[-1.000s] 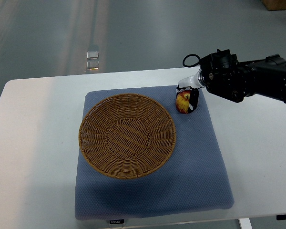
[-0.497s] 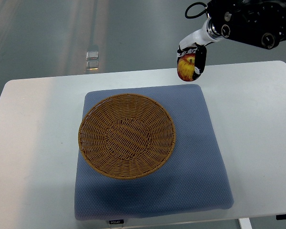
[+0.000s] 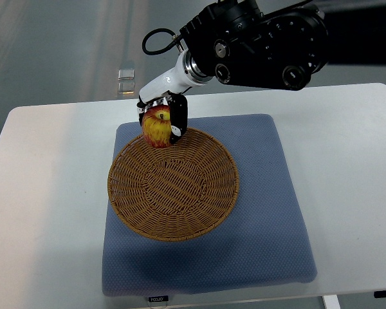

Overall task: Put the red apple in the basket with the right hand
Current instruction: 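Lift the apple with the right hand and carry it over the basket, then lower the apple into the basket and open the right hand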

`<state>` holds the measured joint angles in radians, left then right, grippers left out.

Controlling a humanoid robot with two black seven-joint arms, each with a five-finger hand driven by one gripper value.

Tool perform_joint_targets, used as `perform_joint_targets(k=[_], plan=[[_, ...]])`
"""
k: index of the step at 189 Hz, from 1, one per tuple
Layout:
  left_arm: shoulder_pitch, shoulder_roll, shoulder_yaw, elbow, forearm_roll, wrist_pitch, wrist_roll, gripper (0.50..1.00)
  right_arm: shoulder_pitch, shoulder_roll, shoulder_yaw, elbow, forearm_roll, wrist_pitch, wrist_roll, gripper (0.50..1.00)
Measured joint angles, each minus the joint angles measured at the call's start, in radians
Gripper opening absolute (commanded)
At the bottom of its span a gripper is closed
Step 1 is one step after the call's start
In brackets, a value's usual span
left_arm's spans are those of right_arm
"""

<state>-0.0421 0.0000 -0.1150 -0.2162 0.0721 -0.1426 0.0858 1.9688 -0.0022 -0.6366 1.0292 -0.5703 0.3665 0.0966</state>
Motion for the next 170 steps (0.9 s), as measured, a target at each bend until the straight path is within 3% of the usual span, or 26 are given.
perform_joint_targets(k=[55, 129, 170], plan=[[0.001, 0.0, 0.0, 0.0, 0.0, 0.0, 0.0, 1.0, -0.081, 0.002, 0.018, 0.0, -0.003, -0.069, 0.003, 0.648], [0.001, 0.0, 0.0, 0.0, 0.0, 0.0, 0.001, 1.0, -0.269, 0.002, 0.017, -0.001, -0.042, -0.106, 0.005, 0.648], [0.0, 0.0, 0.0, 0.0, 0.0, 0.0, 0.001, 1.0, -0.325, 0.002, 0.017, -0.002, -0.083, -0.137, 0.005, 0.672]])
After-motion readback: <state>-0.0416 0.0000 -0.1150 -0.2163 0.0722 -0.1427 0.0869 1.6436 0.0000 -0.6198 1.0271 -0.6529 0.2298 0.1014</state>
